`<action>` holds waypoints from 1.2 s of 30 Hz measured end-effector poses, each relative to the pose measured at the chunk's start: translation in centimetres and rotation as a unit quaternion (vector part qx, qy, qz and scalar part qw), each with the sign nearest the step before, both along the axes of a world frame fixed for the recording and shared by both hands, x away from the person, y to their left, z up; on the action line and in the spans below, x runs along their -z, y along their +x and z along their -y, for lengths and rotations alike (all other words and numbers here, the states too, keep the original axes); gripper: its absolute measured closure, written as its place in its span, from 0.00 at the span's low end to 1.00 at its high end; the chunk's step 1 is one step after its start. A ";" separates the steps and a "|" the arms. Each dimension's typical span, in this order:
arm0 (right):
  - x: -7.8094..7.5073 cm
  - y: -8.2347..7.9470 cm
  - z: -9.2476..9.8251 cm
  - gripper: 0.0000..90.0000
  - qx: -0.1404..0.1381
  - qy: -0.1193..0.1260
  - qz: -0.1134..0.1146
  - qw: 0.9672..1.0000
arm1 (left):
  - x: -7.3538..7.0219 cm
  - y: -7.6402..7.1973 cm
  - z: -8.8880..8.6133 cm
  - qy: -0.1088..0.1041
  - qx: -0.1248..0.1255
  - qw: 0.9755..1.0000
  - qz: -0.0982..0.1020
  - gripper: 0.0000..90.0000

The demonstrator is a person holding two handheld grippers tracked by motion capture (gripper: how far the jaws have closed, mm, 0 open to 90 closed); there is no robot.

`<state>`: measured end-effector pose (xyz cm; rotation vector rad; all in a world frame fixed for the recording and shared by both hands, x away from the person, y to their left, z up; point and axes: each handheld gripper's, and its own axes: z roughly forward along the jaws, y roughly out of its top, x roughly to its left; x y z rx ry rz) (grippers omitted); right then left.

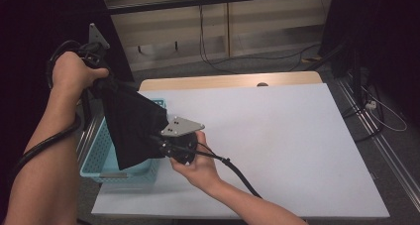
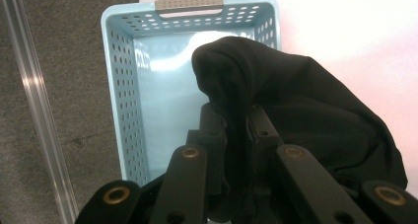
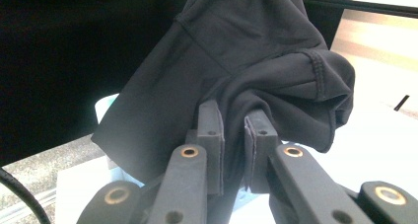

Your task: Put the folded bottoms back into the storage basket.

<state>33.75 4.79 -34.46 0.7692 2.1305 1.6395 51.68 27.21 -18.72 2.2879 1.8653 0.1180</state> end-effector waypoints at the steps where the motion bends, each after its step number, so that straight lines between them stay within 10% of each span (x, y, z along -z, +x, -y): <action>1: 0.0 0.0 -0.1 0.90 0.000 0.001 -0.001 1.000 | 0.0 0.0 -0.1 0.001 0.001 1.000 0.001 0.90; 36: 1.0 0.4 -2.6 0.90 -0.020 -0.003 -0.005 1.000 | 1.7 0.1 -2.5 -0.001 -0.005 1.000 0.020 0.90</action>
